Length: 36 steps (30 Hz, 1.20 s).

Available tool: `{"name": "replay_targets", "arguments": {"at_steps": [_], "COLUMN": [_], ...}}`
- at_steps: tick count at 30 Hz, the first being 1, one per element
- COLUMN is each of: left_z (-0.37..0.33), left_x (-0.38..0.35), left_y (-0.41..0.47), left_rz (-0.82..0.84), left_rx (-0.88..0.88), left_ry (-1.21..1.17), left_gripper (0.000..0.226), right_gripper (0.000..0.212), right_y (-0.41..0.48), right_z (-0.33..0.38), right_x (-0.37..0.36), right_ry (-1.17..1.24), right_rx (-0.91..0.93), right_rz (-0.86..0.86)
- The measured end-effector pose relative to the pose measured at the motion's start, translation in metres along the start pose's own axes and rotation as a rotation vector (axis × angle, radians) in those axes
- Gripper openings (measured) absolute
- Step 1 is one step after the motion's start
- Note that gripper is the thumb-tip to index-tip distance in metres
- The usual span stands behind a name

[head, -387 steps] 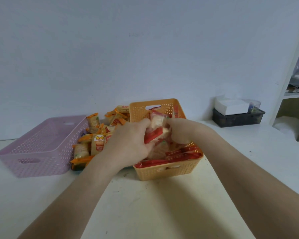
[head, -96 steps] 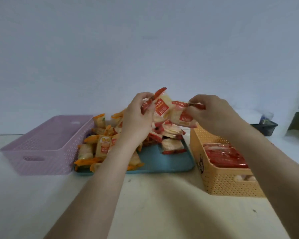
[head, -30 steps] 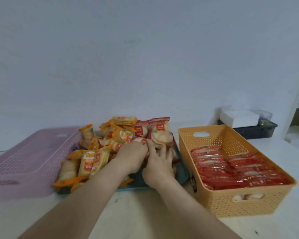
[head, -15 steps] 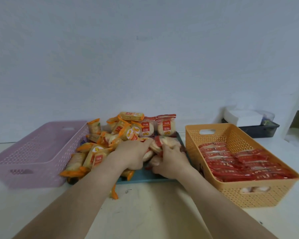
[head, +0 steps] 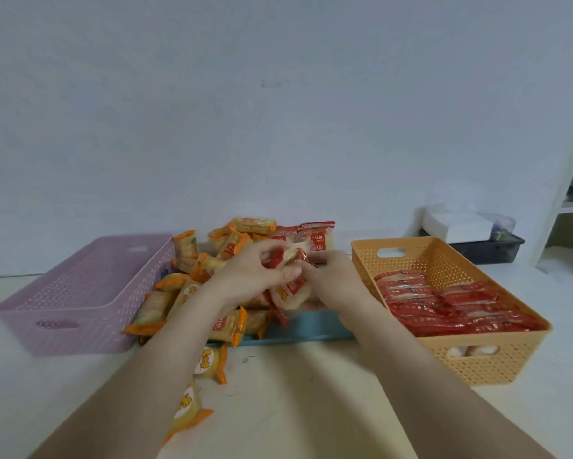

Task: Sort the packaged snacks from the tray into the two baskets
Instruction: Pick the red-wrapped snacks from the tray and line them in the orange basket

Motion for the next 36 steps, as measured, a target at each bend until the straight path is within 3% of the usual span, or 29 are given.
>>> {"name": "replay_targets", "arguments": {"at_steps": [2, 5, 10, 14, 18, 21, 23, 27, 30, 33, 36], "left_z": [0.003, -0.007, -0.041, -0.073, -0.094, -0.105, -0.110, -0.102, -0.099, -0.103, -0.112], "left_x": [-0.002, 0.001, -0.003, -0.015, -0.039, -0.058, -0.070, -0.081, -0.076, -0.063, -0.068], "left_y": [-0.002, -0.002, 0.000, 0.014, 0.040, 0.051, 0.054, 0.058, 0.063, 0.067, 0.072], "left_rz": [0.028, -0.044, -0.066, -0.079, -0.153, -0.241, -0.249, -0.193, -0.195, -0.311, -0.317], "left_rx": [-0.004, -0.042, -0.118, -0.189, -0.208, -0.212, -0.224, -0.193, -0.198, -0.242, -0.321], "left_ry": [0.066, 0.188, 0.145, 0.068, 0.259, 0.422, 0.517, 0.633, 0.559, 0.411, 0.398], "left_gripper": [0.060, 0.071, 0.049, 0.044, 0.079, 0.067, 0.058, 0.055, 0.056, 0.049, 0.041], "right_gripper": [0.032, 0.059, 0.069, 0.050, 0.039, 0.045, 0.052, 0.036, 0.037, 0.036, 0.066], "right_y": [-0.004, -0.007, -0.008, -0.011, 0.003, 0.013, 0.017, 0.026, 0.036, 0.044, 0.050], "right_z": [0.009, 0.026, 0.064, 0.085, 0.079, 0.067, 0.054, 0.025, 0.017, 0.008, -0.005], "right_x": [0.004, 0.014, 0.054, 0.103, 0.144, 0.162, 0.167, 0.161, 0.160, 0.155, 0.149], "right_ry": [-0.146, -0.332, -0.404, -0.202, -0.116, -0.161, -0.217, -0.445, -0.599, -0.694, -0.690], "right_rx": [0.035, 0.087, 0.195, 0.240, 0.264, 0.280, 0.253, 0.189, 0.214, 0.180, 0.065], "right_rz": [0.062, 0.114, 0.120, 0.149, 0.008, -0.075, -0.015, 0.106, 0.054, 0.122, 0.231]}}
Point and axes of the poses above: each hand's wrist, its own y-axis towards the middle knuckle, its own x-axis out of the back of the hand, z = x × y, the point moved 5 cm from there along y, towards the middle knuckle
